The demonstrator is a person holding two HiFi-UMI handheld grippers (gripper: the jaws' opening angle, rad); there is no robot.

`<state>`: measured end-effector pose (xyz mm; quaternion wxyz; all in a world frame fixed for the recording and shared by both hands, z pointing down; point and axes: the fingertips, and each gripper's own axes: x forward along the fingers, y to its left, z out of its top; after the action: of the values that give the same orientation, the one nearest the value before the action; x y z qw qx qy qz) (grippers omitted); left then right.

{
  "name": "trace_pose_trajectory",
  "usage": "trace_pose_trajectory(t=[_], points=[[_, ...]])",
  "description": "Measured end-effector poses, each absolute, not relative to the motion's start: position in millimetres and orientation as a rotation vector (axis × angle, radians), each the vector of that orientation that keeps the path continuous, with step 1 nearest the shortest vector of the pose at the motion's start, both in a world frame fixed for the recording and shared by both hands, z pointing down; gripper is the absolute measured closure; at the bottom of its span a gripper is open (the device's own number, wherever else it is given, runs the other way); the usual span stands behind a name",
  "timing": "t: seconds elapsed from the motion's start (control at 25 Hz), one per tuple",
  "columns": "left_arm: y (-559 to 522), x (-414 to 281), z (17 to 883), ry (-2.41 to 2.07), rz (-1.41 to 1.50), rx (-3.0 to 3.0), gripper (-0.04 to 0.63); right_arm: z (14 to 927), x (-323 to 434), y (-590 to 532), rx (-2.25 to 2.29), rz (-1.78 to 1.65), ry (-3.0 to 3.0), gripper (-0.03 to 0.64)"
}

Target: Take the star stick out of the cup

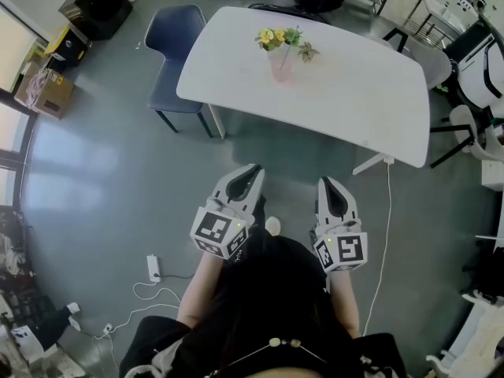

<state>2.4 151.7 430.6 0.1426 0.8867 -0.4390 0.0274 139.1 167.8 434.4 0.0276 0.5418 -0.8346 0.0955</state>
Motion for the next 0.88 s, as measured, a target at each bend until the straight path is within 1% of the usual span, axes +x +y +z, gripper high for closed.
trace_pose_trajectory(t=[0.2, 0.24, 0.32, 0.36, 0.56, 0.6, 0.64, 0.68, 0.88], points=[[108, 7, 431, -1.22, 0.047, 2.567, 0.584, 439, 143, 130, 1.691, 0.301, -2.542, 0.614], [97, 8, 430, -1.203, 0.045, 2.574, 0.579, 440, 143, 120, 1.7, 0.307, -2.534, 0.614], [74, 10, 431, -1.164, 0.048, 2.587, 0.532, 443, 145, 97, 1.72, 0.321, -2.516, 0.614], [62, 11, 431, -1.148, 0.051, 2.592, 0.52, 444, 146, 85, 1.73, 0.336, -2.509, 0.614], [-4, 4, 428, -1.101, 0.063, 2.606, 0.518, 454, 142, 4, 1.723, 0.47, -2.47, 0.614], [-18, 2, 428, -1.093, 0.069, 2.608, 0.518, 456, 138, -13, 1.708, 0.498, -2.469, 0.609], [-31, -2, 429, -1.085, 0.078, 2.61, 0.518, 458, 134, -31, 1.69, 0.523, -2.47, 0.59], [-44, -6, 429, -1.077, 0.089, 2.613, 0.518, 460, 129, -49, 1.675, 0.544, -2.469, 0.553], [-99, -33, 430, -1.064, 0.126, 2.632, 0.518, 482, 113, -137, 1.633, 0.596, -2.424, 0.537]])
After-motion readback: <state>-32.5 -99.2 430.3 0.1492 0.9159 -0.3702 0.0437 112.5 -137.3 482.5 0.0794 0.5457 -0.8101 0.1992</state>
